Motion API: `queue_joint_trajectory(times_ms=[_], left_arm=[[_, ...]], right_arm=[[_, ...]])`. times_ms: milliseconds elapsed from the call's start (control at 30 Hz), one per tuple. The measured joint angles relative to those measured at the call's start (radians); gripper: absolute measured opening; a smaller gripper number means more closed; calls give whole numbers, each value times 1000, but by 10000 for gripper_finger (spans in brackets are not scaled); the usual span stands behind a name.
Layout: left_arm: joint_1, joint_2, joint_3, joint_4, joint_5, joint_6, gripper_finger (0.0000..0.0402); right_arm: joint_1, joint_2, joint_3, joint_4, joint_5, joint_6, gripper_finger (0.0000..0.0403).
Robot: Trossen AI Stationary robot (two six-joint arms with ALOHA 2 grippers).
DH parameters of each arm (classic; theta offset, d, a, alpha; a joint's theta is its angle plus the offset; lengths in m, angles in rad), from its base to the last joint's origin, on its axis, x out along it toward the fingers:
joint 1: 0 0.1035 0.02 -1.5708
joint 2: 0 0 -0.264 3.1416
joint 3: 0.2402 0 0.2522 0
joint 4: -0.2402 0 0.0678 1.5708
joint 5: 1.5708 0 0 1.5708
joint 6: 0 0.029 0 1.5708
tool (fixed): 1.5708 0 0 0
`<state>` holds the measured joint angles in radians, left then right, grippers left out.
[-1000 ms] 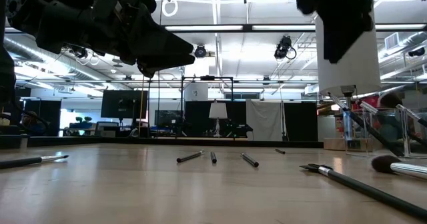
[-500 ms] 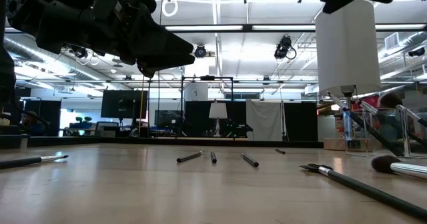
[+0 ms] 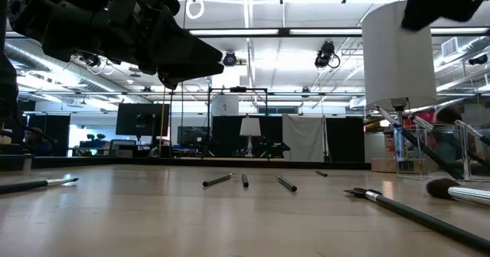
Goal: Put items in baskets/containers
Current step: Put the black brow brush into the transparent bin
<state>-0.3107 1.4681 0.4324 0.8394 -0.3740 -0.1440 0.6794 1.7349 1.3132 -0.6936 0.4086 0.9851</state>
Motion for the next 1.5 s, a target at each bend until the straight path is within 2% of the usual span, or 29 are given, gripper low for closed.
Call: queue_joint_trajectory(times_ms=[167,367,500,600,833,1133,1233,1500], left_arm=[[0,0,0,0,0,2,181],[0,0,0,-2,0,2,181],[0,0,0,-2,0,9,181],[0,0,0,-2,0,21,181],[0,0,0,-8,0,21,181],[0,0,0,-7,0,17,181],[0,0,0,-7,0,17,181],[0,0,0,-7,0,11,181]], right_arm=[[-66,0,0,-106,-64,134,91],[-76,44,-1,-81,-57,178,185],[-55,88,-1,-31,13,185,243],[-31,126,-1,-30,81,207,262],[-15,222,-1,-1,89,274,251],[-24,324,-3,74,106,184,209],[-29,313,-52,151,115,159,197],[-24,263,-294,527,177,148,163]])
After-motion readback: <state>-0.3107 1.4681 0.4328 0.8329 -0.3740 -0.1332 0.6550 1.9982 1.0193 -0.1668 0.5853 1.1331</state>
